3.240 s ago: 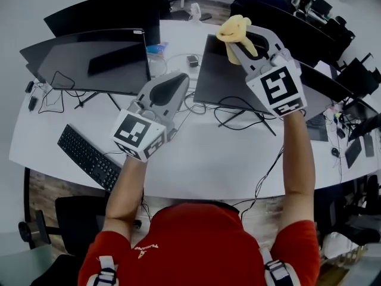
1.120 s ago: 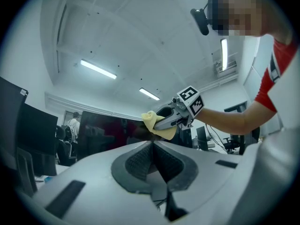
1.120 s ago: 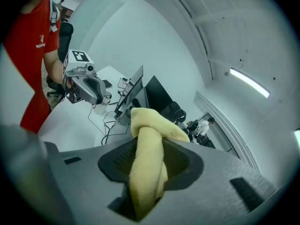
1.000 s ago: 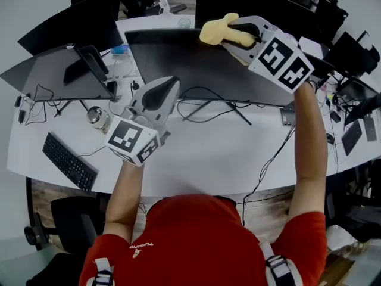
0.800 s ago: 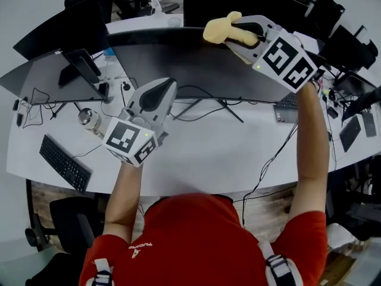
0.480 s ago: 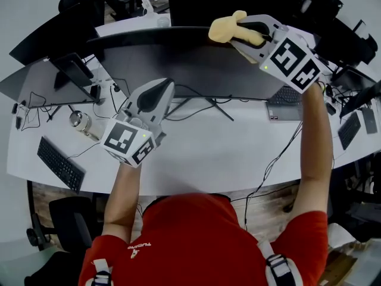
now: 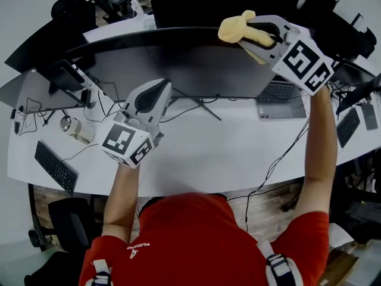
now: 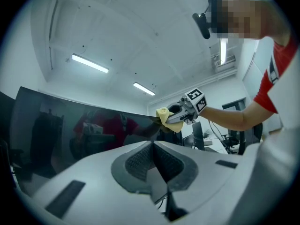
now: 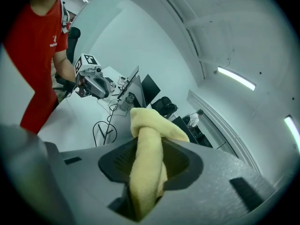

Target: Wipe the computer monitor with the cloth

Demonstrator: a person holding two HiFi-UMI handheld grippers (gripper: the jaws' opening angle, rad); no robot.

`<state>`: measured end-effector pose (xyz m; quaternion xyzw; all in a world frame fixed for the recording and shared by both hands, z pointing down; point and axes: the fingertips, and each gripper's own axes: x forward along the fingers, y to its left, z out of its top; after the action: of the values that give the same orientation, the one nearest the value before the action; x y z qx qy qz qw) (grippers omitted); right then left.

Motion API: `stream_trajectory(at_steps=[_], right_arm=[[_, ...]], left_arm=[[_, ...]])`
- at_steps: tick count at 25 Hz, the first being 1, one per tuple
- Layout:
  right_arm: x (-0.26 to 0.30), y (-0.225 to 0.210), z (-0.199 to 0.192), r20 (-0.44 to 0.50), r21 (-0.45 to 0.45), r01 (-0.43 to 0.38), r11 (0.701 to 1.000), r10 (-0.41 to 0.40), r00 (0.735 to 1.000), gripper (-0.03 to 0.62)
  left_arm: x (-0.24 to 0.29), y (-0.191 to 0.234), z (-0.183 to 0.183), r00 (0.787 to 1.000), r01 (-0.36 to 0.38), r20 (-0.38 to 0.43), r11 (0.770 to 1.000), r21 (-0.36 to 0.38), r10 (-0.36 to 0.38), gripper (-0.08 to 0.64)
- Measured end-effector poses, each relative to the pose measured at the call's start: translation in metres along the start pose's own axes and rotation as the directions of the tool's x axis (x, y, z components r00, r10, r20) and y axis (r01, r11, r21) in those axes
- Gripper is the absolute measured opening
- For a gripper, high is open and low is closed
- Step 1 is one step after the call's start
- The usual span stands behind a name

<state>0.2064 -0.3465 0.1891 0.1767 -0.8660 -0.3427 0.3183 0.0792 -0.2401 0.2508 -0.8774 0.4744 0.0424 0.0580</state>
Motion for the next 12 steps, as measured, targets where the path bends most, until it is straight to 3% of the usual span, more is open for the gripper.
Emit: stream_trajectory(at_steps=[12], right_arm=[[-0.052, -0.020, -0.051, 0.025, 0.081, 0.065, 0.995, -0.067, 0.997, 0.147]], left_arm=[[0.034, -0.024, -0.009, 0.999, 0.025, -0.037, 1.000, 0.006, -0.024, 0.012]])
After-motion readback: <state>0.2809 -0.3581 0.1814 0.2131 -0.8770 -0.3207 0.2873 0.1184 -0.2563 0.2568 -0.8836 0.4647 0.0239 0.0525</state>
